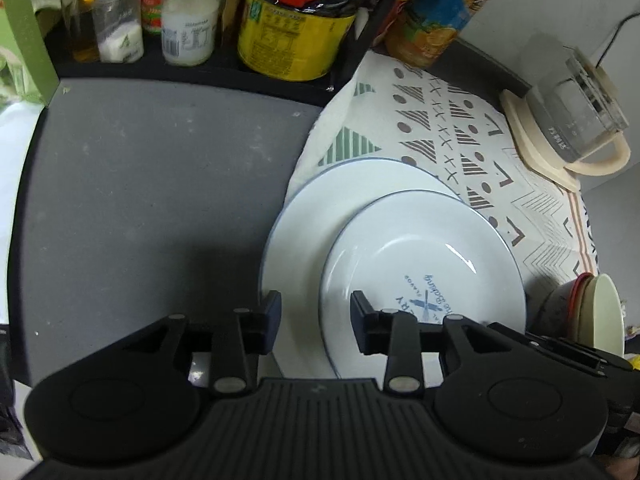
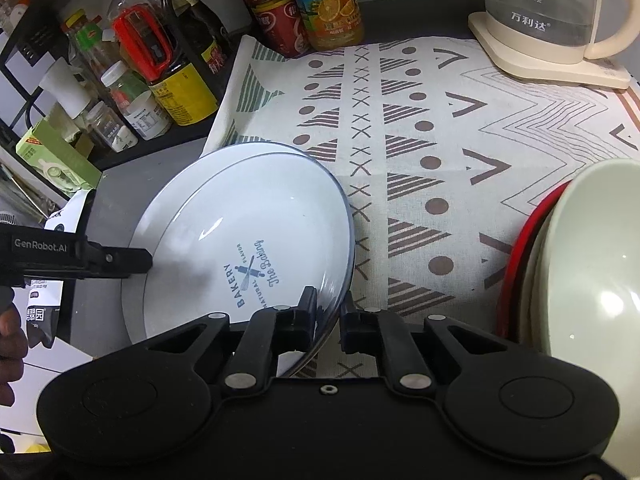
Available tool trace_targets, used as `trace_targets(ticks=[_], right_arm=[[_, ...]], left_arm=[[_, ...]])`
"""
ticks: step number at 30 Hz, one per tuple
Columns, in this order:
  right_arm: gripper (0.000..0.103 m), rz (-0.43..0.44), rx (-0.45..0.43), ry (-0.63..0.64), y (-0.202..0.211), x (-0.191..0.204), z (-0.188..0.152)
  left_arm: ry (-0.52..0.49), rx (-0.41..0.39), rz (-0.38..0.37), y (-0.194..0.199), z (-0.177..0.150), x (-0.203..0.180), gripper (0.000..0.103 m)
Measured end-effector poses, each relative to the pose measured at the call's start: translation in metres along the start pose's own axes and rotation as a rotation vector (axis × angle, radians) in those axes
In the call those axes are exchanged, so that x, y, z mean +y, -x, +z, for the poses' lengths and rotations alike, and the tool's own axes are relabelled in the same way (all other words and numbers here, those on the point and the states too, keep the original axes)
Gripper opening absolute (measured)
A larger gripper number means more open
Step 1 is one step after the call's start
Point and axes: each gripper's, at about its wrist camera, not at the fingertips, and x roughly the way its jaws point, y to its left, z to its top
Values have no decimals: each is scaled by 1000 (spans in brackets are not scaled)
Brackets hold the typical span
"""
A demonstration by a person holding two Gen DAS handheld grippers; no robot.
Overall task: Organize plates and bowls
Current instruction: 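Lower the 'BAKERY' plate onto the 'Sweet' plate and open the right gripper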
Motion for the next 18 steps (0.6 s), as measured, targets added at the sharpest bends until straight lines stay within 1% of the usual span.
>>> trace_targets(ticks=[2,11,14,18], right_arm=[[12,0,3,6,-1,1,1],[13,-12,-1,39,-9,0,12],[22,-11,9,38,-13,-1,15],[23,-17,6,40,-13,1,14]], left_arm=[[9,9,-12,-2,1,2,35],[4,10,0,-6,3,0,35],[-10,-4,9,-1,3,0,35],[-9,-10,3,6,5,1,35]])
